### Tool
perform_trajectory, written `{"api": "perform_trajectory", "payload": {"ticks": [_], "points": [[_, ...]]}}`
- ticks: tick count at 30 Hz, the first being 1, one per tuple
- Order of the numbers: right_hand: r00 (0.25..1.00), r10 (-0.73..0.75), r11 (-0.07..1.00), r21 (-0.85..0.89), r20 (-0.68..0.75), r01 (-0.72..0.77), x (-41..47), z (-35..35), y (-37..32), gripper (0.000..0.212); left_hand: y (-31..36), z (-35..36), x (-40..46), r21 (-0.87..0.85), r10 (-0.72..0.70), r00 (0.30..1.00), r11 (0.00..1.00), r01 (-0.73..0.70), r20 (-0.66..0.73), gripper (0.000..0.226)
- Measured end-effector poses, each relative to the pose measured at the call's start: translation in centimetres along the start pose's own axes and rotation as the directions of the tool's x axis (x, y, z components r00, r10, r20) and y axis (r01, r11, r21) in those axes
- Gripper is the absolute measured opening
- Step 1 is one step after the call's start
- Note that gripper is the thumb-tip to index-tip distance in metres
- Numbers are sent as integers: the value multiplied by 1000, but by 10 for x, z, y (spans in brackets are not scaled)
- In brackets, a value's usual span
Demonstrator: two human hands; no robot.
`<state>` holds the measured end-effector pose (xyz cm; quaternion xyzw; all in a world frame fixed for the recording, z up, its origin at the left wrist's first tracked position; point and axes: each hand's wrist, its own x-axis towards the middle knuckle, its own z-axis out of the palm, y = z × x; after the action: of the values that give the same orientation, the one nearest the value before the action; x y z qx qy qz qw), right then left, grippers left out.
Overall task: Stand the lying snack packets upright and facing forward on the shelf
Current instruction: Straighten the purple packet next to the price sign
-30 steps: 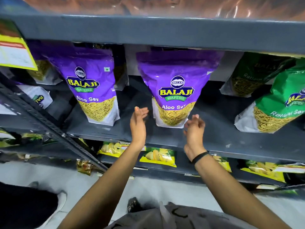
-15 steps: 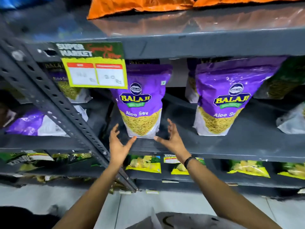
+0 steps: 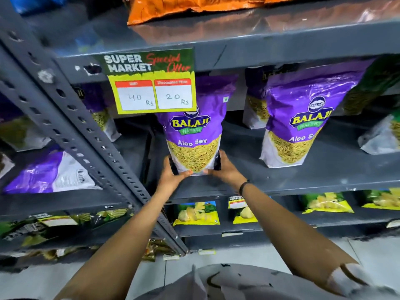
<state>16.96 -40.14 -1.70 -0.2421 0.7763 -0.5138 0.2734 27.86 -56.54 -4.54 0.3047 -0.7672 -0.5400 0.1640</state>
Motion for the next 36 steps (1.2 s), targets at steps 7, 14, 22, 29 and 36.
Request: {"api": "perform_trajectory", "payload": {"ticks": [7, 14, 22, 29, 36], "points": [[1000, -4, 1000, -11, 30, 4, -6, -2, 5, 69, -7, 1, -8, 4, 21, 1000, 1000, -21, -15, 85], [997, -79, 992, 103, 8, 78, -14, -5, 14, 74, 3, 5, -30, 77, 70, 995, 995, -64, -70, 95], [552, -42, 943, 149, -833, 297, -50, -38, 40, 52, 9, 44, -99, 328, 443, 865, 874, -358, -236, 57], [479, -50, 968, 77, -876, 241, -65, -137, 78, 76, 59, 137, -72, 305, 469, 865, 809, -502, 179, 79], [948, -49, 994, 81, -313, 78, -52, -227, 108, 93, 93, 218, -23, -6, 42, 973, 999, -42, 226, 103]]}}
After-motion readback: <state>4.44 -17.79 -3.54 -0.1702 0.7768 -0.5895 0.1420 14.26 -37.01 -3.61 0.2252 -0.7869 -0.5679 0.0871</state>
